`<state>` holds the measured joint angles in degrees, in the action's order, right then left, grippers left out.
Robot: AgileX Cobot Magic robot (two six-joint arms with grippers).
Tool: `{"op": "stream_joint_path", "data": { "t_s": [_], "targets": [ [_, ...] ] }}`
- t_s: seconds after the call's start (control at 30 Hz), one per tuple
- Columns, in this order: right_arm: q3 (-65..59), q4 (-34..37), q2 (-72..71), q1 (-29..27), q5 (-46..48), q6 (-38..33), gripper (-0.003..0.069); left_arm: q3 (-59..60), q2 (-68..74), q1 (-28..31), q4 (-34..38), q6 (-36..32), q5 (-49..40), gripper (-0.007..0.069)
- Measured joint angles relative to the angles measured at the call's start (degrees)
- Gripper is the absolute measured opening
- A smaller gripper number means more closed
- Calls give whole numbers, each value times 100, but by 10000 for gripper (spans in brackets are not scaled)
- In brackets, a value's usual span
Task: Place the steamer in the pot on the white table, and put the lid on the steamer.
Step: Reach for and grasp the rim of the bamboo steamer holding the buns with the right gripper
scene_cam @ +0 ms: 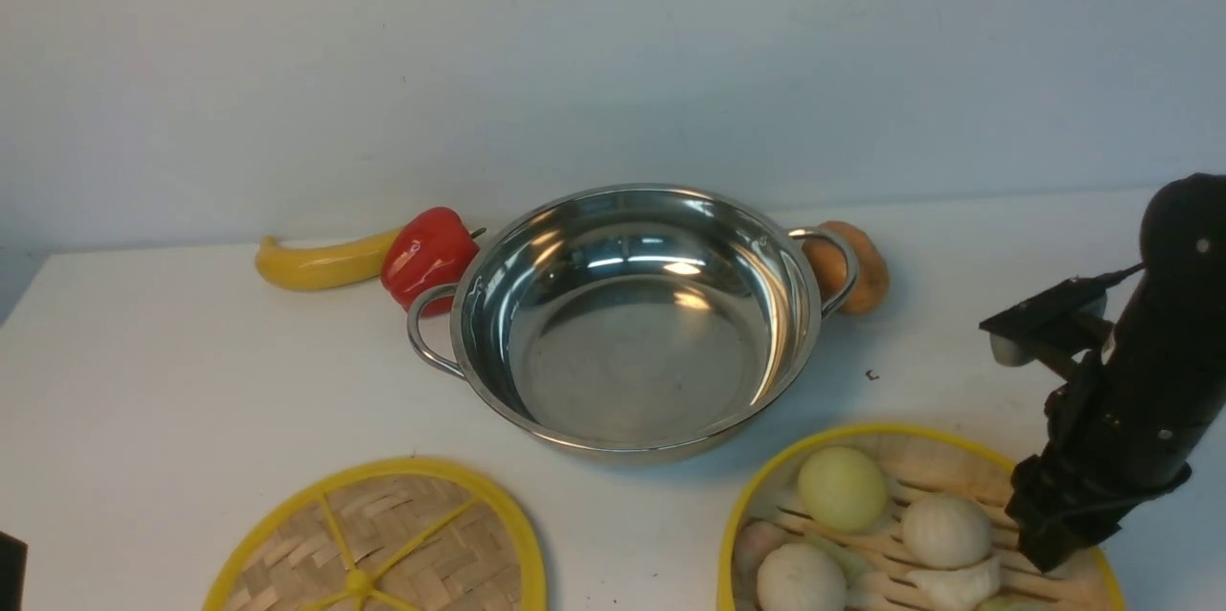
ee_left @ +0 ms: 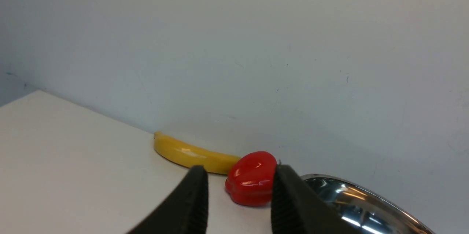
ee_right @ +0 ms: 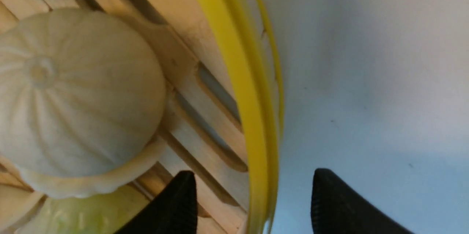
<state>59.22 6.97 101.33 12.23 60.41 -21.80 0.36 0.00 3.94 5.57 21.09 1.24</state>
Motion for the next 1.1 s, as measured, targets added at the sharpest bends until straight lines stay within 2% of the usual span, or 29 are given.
{"op": "stream_joint_path", "data": {
  "t_s": [0.23,0.5,0.73,1.1],
  "targets": [
    [0,-172,0,0,0,153,330,0,0,0,0,0,0,241],
    [0,-144,0,0,0,242,181,0,0,0,0,0,0,241],
    [12,-172,0,0,-21,337,79,0,0,0,0,0,-6,241],
    [226,-462,-329,0,450,115,78,0,0,0,0,0,-17,241]
  ]
}}
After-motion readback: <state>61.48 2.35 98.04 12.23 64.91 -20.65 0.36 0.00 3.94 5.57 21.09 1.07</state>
